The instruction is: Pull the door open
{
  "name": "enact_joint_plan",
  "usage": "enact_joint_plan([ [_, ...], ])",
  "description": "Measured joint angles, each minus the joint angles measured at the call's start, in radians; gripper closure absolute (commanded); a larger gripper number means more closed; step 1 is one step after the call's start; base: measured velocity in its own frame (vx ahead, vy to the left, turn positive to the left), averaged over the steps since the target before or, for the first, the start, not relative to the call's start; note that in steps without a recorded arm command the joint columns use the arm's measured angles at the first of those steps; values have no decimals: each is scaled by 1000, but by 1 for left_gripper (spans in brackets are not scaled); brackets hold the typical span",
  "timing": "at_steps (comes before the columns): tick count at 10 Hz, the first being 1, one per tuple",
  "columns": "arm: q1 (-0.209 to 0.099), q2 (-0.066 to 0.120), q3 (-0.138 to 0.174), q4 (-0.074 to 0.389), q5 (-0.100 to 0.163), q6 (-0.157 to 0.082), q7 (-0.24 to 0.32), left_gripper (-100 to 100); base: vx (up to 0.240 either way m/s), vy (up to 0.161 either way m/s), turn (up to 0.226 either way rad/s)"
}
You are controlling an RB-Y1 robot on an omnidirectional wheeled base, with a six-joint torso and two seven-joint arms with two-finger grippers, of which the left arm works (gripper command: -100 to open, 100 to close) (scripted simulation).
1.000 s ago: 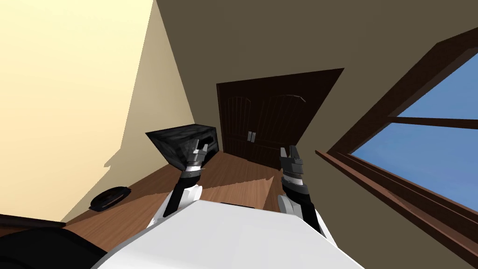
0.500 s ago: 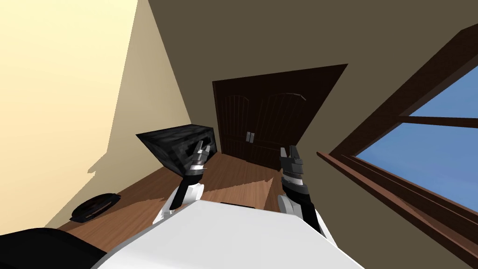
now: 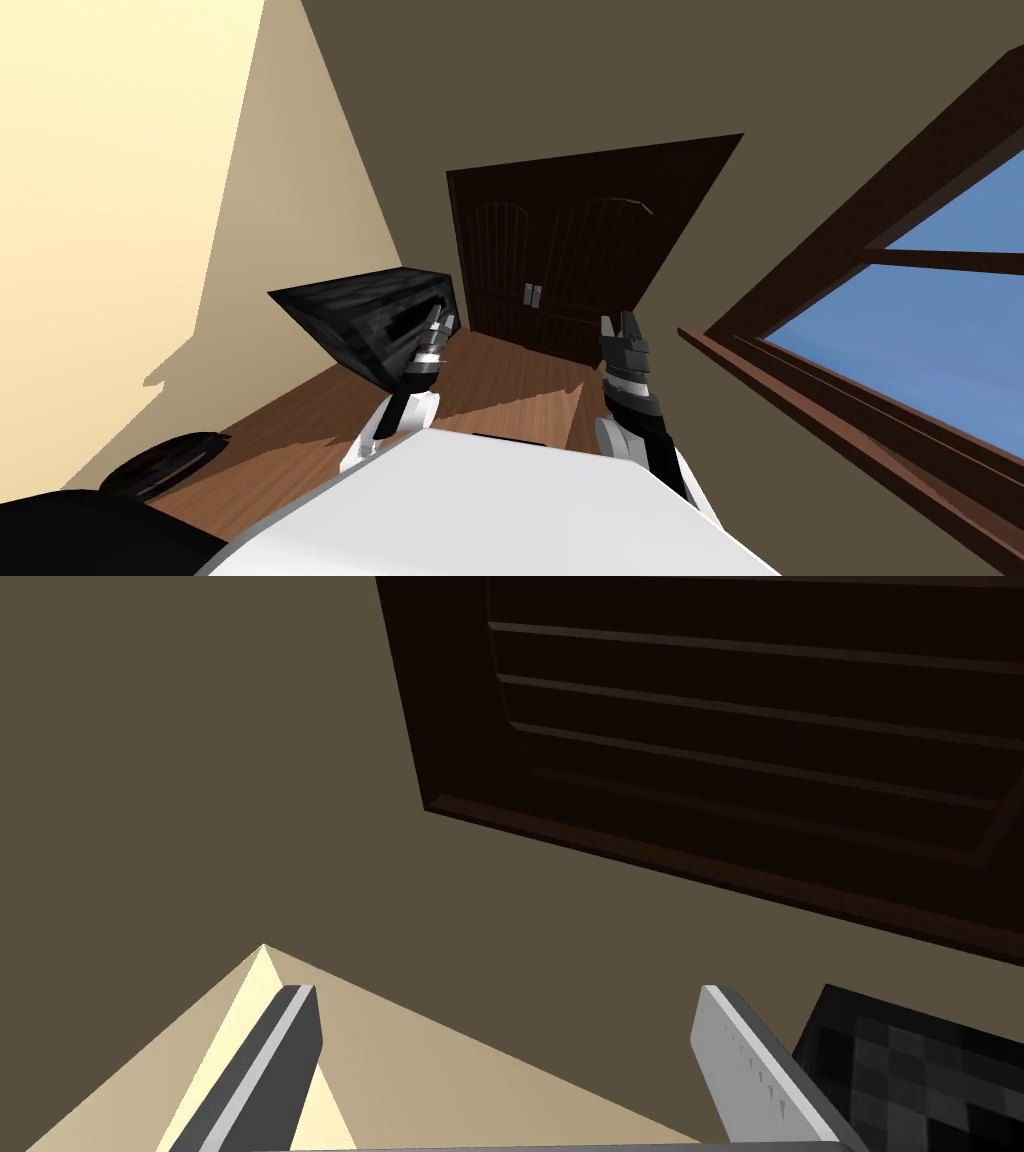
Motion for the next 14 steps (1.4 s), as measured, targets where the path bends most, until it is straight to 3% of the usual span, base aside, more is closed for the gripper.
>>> enact_joint_plan([
  [14,-157,50,-11,305,2,53,10,-100,105,-50,-49],
])
